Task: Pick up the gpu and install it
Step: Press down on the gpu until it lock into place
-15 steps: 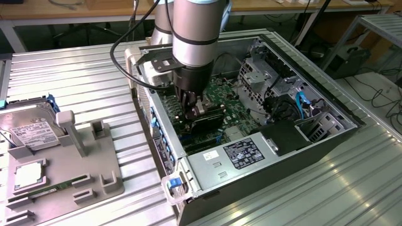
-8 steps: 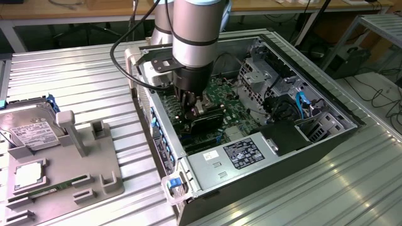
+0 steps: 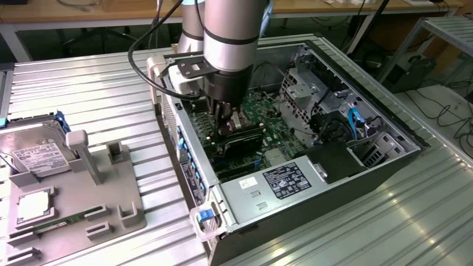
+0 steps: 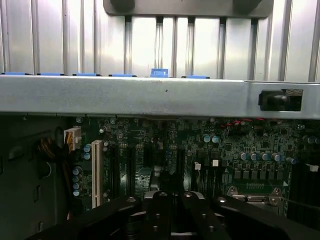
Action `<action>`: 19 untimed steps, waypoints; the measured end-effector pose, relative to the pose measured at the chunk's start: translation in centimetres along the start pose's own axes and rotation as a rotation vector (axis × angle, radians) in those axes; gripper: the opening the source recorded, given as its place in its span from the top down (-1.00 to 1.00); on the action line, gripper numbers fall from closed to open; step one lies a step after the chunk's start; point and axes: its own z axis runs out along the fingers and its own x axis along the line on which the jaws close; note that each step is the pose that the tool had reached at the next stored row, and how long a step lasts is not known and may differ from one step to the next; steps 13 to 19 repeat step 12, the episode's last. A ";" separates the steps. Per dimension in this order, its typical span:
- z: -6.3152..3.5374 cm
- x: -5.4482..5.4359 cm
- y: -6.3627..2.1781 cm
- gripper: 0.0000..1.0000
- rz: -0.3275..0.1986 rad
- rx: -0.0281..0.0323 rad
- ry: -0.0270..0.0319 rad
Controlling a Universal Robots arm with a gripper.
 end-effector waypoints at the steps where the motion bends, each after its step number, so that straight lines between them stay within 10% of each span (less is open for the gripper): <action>1: 0.02 0.0 -0.21 0.79 0.000 0.0000 -0.0003; 7: 0.25 0.1 -2.88 0.79 0.000 0.0001 -0.0022; 19: 0.25 0.1 -2.89 0.79 0.000 0.0001 -0.0021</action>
